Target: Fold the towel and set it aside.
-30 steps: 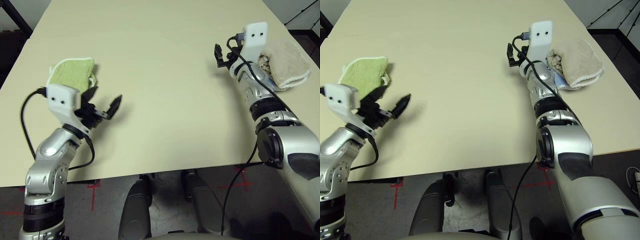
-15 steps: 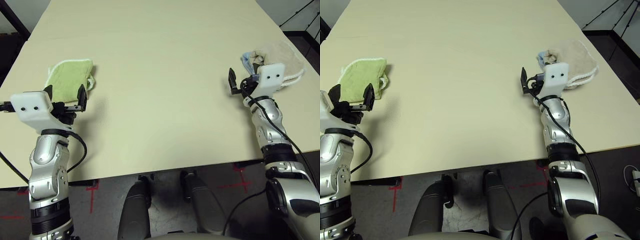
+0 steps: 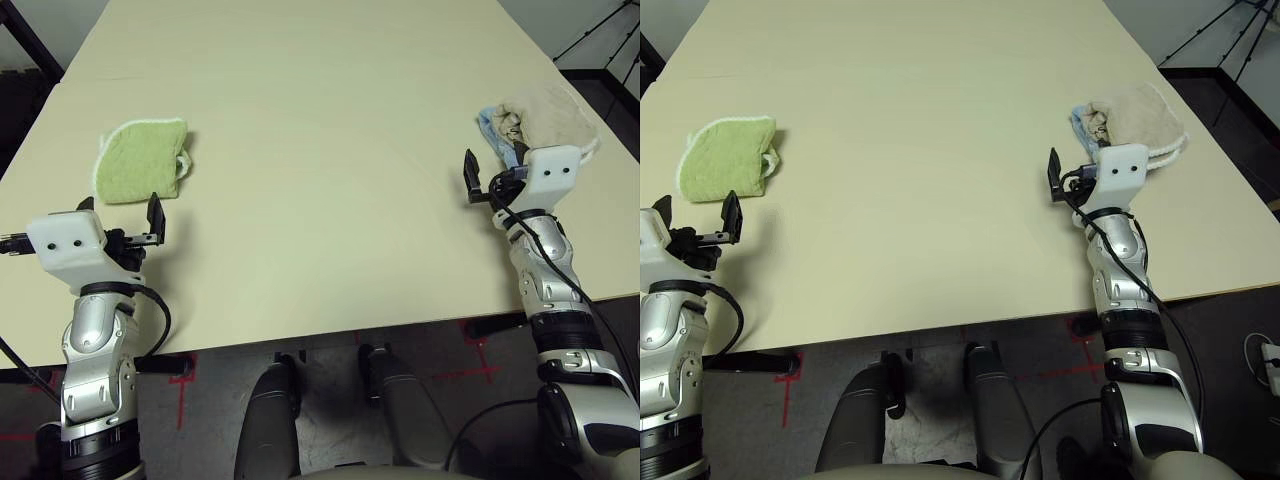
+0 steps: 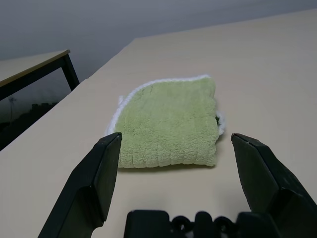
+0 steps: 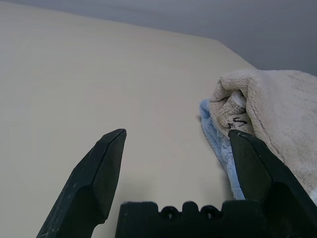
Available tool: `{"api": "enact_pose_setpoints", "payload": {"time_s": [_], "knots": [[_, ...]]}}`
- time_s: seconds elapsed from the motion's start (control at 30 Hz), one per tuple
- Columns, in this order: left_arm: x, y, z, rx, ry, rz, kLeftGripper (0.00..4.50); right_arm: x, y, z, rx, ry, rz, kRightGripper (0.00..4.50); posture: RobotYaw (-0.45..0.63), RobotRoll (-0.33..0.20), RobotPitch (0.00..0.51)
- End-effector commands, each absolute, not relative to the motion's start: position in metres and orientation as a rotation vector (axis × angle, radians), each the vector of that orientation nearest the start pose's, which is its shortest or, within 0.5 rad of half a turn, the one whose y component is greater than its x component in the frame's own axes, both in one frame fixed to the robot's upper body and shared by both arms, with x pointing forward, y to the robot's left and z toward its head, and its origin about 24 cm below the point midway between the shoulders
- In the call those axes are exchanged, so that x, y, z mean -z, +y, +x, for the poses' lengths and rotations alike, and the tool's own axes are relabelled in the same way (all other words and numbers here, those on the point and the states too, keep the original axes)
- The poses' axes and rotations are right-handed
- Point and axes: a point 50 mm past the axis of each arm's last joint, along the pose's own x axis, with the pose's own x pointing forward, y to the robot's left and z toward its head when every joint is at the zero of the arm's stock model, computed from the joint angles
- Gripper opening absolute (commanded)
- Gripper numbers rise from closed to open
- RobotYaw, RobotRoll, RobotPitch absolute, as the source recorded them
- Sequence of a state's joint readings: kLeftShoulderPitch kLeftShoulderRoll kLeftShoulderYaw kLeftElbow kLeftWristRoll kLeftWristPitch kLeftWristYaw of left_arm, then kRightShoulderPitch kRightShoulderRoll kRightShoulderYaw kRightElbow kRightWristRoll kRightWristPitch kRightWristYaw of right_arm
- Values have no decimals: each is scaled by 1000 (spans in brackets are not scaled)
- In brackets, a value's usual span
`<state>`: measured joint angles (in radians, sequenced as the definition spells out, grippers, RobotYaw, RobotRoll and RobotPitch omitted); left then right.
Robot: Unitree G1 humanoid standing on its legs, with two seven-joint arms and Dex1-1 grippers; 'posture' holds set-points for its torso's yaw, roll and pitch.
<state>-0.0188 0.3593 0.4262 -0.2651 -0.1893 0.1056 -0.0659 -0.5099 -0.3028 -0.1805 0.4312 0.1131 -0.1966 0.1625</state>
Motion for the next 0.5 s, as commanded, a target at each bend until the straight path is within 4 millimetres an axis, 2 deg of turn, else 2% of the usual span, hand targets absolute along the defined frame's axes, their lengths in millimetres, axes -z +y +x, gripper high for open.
{"api": "enact_pose_setpoints", "payload": {"time_s": [0.03, 0.5], "knots": [[-143, 290, 227, -285, -261, 229, 4500, -124, -227, 337, 0, -280, -134, 4466, -75, 0, 189], [-141, 287, 224, -263, -250, 231, 4500, -121, -226, 336, -11, -275, -137, 4466, -71, 0, 187]]}}
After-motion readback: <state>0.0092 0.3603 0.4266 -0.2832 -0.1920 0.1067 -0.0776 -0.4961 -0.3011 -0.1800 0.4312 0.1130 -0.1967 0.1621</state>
